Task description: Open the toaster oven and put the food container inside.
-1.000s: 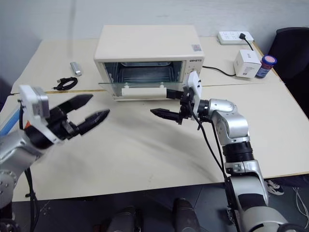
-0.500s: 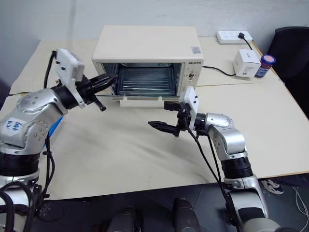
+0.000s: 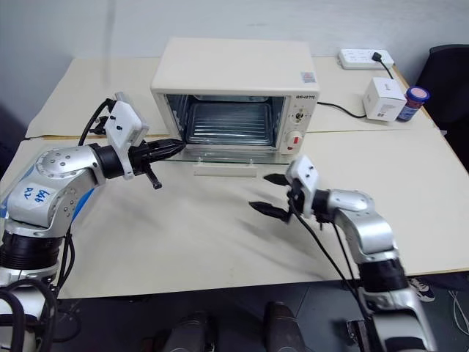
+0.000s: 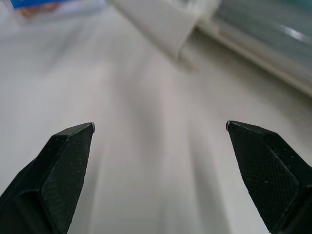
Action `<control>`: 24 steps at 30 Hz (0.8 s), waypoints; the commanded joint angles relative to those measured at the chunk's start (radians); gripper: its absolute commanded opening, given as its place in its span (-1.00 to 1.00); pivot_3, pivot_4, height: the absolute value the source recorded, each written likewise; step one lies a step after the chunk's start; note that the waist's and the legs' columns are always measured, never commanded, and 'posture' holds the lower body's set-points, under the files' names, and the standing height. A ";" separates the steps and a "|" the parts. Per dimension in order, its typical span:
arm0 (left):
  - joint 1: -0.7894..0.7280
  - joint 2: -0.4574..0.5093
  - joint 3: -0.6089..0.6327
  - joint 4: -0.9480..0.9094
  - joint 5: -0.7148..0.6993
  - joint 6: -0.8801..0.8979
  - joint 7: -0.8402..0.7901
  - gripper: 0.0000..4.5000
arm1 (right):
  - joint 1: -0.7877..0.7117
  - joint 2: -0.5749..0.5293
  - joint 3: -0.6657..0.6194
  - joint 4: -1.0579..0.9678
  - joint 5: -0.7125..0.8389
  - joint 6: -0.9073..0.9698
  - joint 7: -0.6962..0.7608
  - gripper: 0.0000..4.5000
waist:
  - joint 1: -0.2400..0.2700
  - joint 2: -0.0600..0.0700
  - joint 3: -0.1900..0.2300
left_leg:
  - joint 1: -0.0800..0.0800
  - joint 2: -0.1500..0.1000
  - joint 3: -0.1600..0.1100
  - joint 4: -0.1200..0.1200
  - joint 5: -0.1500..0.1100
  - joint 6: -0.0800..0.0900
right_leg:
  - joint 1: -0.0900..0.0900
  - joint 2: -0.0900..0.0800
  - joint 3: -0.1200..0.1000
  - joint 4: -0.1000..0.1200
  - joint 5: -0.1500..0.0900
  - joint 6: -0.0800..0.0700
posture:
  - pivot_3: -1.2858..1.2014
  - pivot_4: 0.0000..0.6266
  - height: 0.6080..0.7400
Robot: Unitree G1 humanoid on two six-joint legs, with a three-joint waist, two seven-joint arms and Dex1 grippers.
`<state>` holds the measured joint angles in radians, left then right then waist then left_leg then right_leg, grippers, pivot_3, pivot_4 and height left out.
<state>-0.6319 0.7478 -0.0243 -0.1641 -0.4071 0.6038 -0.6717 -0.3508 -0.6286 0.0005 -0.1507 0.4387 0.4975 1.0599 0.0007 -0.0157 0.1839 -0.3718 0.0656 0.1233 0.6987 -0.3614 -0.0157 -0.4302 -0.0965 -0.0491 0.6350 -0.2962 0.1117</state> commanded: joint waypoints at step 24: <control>0.373 -0.321 0.626 -0.755 -0.024 0.724 0.345 -0.47 | -0.436 -0.151 -0.063 -0.017 0.423 0.271 0.197 1.00 | -0.007 -0.001 0.000 | 0.001 0.001 -0.004 0.001 0.000 0.003 | 0.001 -0.002 0.001 0.000 0.001 0.002 | 0.03 -0.52 1.00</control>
<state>-0.2733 0.4760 0.4454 -0.7749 -0.4211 1.1828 -0.3712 -0.7572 -0.7892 -0.0830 -0.1950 0.8690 0.7721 1.2225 -0.0060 -0.0165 0.1839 -0.3706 0.0664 0.1193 0.6998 -0.3612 -0.0133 -0.4285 -0.0983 -0.0481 0.6353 -0.2952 0.1133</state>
